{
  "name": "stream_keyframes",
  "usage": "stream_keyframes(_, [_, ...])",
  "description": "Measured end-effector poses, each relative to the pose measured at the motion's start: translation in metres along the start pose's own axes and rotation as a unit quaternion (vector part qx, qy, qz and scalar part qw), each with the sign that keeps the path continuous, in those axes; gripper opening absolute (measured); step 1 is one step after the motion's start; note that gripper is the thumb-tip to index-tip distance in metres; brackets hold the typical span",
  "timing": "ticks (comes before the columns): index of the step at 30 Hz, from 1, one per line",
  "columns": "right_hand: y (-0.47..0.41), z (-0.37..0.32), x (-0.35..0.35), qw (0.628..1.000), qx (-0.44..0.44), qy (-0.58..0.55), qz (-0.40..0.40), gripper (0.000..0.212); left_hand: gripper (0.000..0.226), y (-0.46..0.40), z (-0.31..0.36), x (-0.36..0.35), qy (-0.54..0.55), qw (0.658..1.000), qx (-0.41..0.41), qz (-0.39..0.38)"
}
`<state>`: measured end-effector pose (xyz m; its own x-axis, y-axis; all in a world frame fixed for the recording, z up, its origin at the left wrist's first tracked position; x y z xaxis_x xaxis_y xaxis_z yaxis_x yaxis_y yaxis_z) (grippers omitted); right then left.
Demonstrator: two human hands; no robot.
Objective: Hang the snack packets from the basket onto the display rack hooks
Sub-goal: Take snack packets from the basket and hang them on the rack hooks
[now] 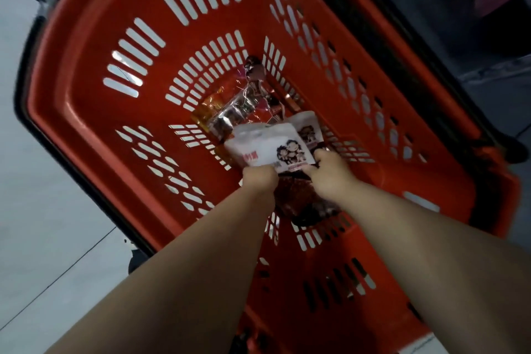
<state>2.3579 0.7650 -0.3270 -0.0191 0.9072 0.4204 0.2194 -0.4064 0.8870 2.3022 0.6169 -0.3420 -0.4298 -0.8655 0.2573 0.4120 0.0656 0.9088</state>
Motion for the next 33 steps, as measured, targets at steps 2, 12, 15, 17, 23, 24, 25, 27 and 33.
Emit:
stream_keyframes(2, [0.003, 0.009, 0.004, 0.992, -0.021, -0.121, 0.0, 0.014, 0.038, 0.001, 0.01, 0.003, 0.018, 0.999, -0.023, 0.018])
stream_keyframes(12, [0.055, -0.014, 0.044, 0.966, -0.035, -0.256, -0.018, 0.035, 0.034, 0.042, 0.066, 0.045, 0.029, 0.995, -0.088, -0.025])
stream_keyframes(15, [0.097, -0.05, 0.071, 0.965, 0.004, -0.261, -0.026, 0.013, 0.012, 0.073, 0.104, 0.082, 0.043, 0.989, -0.139, -0.033])
stream_keyframes(17, [0.133, -0.077, 0.095, 0.963, 0.036, -0.266, -0.015, 0.011, 0.016, 0.107, 0.14, 0.105, 0.03, 0.979, -0.192, -0.057])
stream_keyframes(23, [0.278, -0.148, 0.18, 0.947, 0.101, -0.303, 0.016, 0.007, 0.016, 0.264, 0.267, 0.159, -0.006, 0.933, -0.33, -0.143])
stream_keyframes(24, [0.306, -0.159, 0.2, 0.943, 0.11, -0.312, 0.032, 0.008, 0.017, 0.296, 0.288, 0.167, -0.015, 0.923, -0.351, -0.155])
stream_keyframes(25, [0.337, -0.168, 0.221, 0.936, 0.12, -0.327, 0.048, 0.008, 0.017, 0.328, 0.308, 0.176, -0.024, 0.912, -0.374, -0.166])
stream_keyframes(27, [0.401, -0.187, 0.262, 0.919, 0.145, -0.359, 0.073, 0.004, 0.017, 0.394, 0.348, 0.193, -0.04, 0.884, -0.427, -0.187])
stream_keyframes(33, [0.611, -0.219, 0.373, 0.86, 0.233, -0.407, 0.2, 0.006, 0.017, 0.603, 0.46, 0.224, -0.045, 0.775, -0.583, -0.24])
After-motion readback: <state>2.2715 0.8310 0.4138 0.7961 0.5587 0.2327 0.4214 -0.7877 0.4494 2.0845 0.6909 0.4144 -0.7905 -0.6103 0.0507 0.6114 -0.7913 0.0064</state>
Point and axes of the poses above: each hand's wrist, its own y-axis away from the middle knuckle, its own x-axis out of the back of the hand, z = x × y, the point moved 8 cm from there along -y, towards the middle knuckle, and after that the axes turned 11 degrees about -x, right-handed, at the moved point
